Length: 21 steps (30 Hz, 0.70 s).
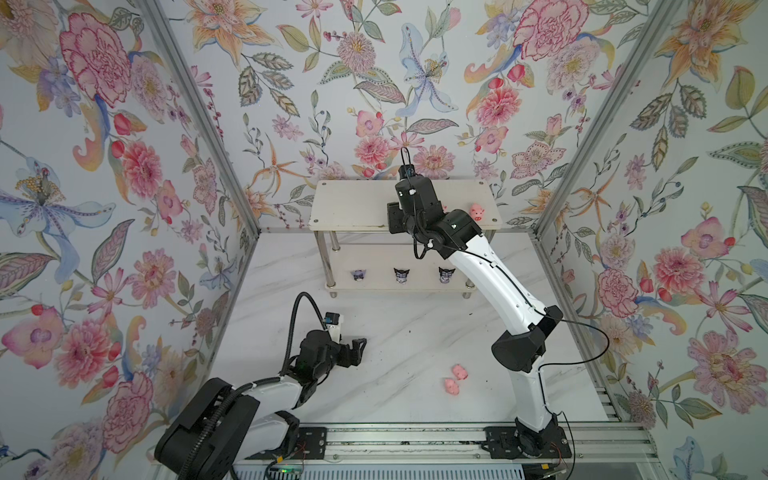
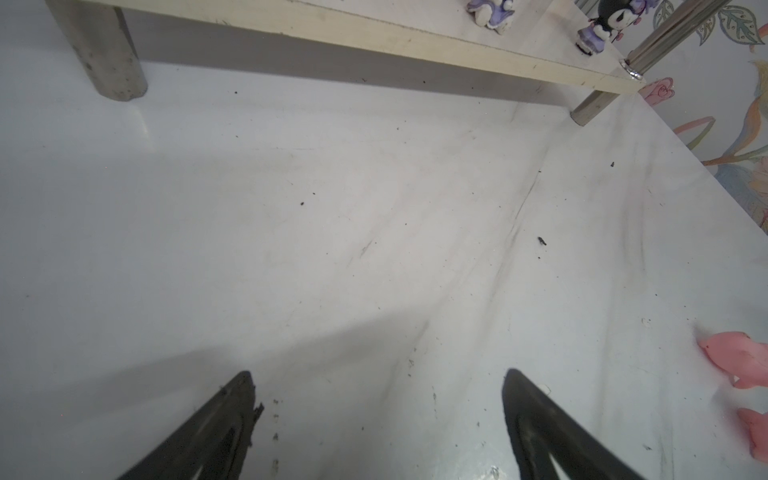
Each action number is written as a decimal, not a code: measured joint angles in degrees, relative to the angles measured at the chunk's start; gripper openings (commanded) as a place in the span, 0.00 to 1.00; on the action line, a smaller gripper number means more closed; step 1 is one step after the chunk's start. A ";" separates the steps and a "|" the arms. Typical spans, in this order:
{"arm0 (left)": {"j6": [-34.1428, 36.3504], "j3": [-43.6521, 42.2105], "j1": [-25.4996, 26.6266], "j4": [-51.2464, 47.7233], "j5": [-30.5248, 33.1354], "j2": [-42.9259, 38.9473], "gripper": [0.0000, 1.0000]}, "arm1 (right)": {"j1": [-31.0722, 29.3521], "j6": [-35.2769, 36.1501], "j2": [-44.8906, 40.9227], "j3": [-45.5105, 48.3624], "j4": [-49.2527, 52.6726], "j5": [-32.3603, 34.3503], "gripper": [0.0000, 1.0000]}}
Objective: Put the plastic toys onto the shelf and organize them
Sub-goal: 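Lower the pink pig onto the top shelf beside the other pigs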
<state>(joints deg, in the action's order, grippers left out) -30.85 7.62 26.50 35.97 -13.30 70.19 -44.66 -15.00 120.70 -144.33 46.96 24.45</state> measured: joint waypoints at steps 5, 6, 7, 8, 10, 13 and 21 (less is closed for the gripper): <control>-0.02 -0.02 -0.17 0.26 -0.07 0.11 0.94 | 0.07 -0.02 0.63 0.00 0.00 -0.09 0.52; -0.04 -0.02 -0.26 0.35 -0.09 0.33 0.94 | 0.07 -0.17 0.83 0.00 0.00 -0.20 0.49; -0.02 -0.02 -0.26 0.35 -0.09 0.50 0.94 | 0.07 -0.37 1.05 0.00 0.00 -0.24 0.46; -0.04 -0.02 -0.26 0.35 -0.26 0.70 0.94 | 0.17 -0.44 1.31 0.00 -0.26 -0.07 0.43; -0.04 0.00 -0.26 0.35 -0.39 0.83 0.94 | 0.28 -0.50 1.57 -0.11 -0.72 -0.04 0.42; -0.04 -0.02 -0.26 0.39 -0.74 0.83 0.94 | 0.52 -0.90 1.97 -0.55 -1.05 -0.02 0.41; -0.04 -0.02 -0.26 0.39 -1.27 0.83 0.94 | 0.59 -1.81 3.89 -2.54 -2.32 0.44 0.50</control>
<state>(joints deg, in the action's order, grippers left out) -30.89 7.60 26.24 36.36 -14.57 71.02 -44.07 -16.82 124.60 -146.87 44.64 24.88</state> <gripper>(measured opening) 0.940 0.456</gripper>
